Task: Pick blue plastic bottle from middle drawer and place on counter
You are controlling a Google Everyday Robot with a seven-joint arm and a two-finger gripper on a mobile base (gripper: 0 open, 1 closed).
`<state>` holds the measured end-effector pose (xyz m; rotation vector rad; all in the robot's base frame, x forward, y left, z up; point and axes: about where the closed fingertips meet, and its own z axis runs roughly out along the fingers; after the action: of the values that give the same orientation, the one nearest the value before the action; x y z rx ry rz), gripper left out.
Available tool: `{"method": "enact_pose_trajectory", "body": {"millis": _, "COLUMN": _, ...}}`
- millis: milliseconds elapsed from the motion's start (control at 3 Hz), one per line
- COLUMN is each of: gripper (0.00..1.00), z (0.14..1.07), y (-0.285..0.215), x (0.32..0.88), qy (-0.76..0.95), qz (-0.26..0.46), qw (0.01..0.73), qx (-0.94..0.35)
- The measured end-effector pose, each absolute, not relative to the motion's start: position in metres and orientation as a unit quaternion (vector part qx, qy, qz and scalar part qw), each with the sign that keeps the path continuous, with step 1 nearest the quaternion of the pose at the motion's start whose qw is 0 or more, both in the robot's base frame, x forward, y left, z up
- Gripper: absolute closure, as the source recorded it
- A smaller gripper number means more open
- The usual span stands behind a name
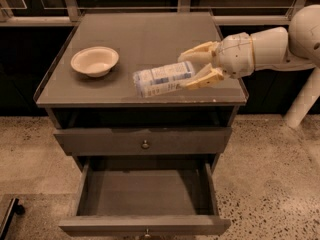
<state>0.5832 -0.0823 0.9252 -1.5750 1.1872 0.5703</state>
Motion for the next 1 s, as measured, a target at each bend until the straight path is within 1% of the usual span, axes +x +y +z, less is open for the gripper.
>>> {"method": "enact_pose_trajectory", "body": {"millis": 333, "gripper": 1.00, "z": 0.922, "y": -0.096, "x": 0.601, "qy": 0.516, "qz": 0.214, "qw": 0.528, "qx": -0.640}}
{"method": "enact_pose_trajectory", "body": {"millis": 1000, "gripper": 1.00, "z": 0.917, "y": -0.116, "x": 0.625, "qy": 0.561, "qz": 0.125, "qw": 0.540, "qx": -0.615}}
